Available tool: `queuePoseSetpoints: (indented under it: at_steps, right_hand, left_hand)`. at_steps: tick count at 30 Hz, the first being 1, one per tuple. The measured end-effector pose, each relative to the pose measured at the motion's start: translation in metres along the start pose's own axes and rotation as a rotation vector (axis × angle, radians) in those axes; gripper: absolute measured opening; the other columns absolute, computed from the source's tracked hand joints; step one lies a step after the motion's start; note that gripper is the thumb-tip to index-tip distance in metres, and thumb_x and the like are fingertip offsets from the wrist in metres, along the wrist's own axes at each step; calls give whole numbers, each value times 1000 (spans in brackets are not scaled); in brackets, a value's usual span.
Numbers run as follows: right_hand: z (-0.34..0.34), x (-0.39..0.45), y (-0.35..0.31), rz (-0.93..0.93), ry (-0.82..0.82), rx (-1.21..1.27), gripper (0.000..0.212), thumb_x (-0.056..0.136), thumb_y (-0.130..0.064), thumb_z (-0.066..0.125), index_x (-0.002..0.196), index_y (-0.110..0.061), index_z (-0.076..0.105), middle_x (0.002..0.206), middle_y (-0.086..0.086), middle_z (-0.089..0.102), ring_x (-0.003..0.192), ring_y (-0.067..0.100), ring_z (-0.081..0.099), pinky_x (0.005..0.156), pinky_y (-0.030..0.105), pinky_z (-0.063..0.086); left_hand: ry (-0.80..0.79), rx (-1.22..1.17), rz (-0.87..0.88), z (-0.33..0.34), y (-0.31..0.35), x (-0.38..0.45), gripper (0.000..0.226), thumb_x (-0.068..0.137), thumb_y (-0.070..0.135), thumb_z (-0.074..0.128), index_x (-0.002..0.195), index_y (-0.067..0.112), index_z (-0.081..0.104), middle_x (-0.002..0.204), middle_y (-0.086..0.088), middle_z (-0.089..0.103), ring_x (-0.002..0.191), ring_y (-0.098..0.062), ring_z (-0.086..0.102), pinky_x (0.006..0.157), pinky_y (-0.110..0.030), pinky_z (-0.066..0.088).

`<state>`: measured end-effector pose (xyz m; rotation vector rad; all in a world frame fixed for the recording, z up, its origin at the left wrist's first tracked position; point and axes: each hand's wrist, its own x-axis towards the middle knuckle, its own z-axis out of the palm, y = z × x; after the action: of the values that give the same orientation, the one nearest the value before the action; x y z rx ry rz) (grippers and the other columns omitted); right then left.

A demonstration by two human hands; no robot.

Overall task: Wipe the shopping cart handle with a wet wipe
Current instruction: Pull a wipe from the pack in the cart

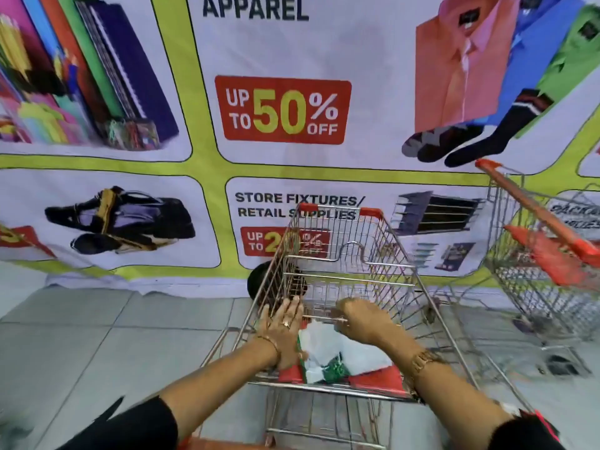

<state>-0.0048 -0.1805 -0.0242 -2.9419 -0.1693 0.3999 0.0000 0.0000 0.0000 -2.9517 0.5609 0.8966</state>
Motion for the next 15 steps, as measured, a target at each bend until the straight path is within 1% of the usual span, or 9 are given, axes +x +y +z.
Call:
queuePoseSetpoints:
  at_steps: [1,2,3,5,7,9,11,13,15]
  right_hand:
    - [4,5,1,10,-71,-16,31,87,-27,53,113,-11,56,122,14,58,111,30,53,89,38,45]
    - [13,15,4,-17,-120,-22,34,86,-28,55,116,-11,55,124,14,57,113,31,51,91,38,44]
    - [19,19,4,-37,-168,-34,37,86,-29,56,118,-12,55,126,14,56,115,31,50,92,38,44]
    - [32,28,5,-69,-251,-61,41,84,-28,58,121,-12,54,127,13,56,116,31,50,93,38,44]
    - [44,35,6,-98,-317,-67,43,83,-28,61,122,-11,53,127,13,55,116,31,50,94,38,43]
    - [49,37,5,-138,-348,-101,43,82,-27,62,119,-9,54,124,14,55,114,32,50,94,39,44]
    - [56,39,8,-181,-381,-128,38,82,-26,62,114,-7,57,119,15,57,110,32,52,92,41,46]
    - [60,41,9,-193,-379,-94,30,82,-20,61,110,-8,61,116,13,60,107,32,54,88,38,46]
    - [61,44,11,-218,-358,-69,22,81,-9,58,101,-7,66,108,16,65,100,33,58,77,34,46]
  left_hand:
    - [-89,5,9,3,0,3,62,97,23,38,143,-6,9,156,-18,10,147,-26,5,93,-24,20]
    - [-99,45,68,12,-4,16,67,96,25,41,145,-1,3,158,-15,2,147,-24,1,97,-38,-17]
    - [-126,97,123,24,-9,29,75,93,29,43,147,5,-3,159,-11,-8,147,-22,-5,120,-46,-5]
    - [-237,117,157,45,-14,54,83,89,39,46,147,14,-8,158,-5,-15,146,-18,-9,119,-47,-5]
    - [-322,118,191,51,-12,63,85,89,43,45,147,15,-12,157,-3,-21,146,-18,-11,121,-47,-2]
    - [-369,146,227,56,-11,72,86,91,42,44,146,16,-16,155,-2,-25,146,-19,-13,121,-49,0]
    - [-407,165,226,60,-10,82,87,90,48,43,146,17,-17,155,0,-26,146,-19,-13,121,-49,2]
    - [-429,178,215,62,-7,88,87,89,53,40,146,17,-16,156,0,-23,146,-19,-12,121,-48,2]
    - [-429,176,222,63,-5,92,88,89,55,39,146,16,-16,156,-1,-23,146,-19,-12,120,-46,2]
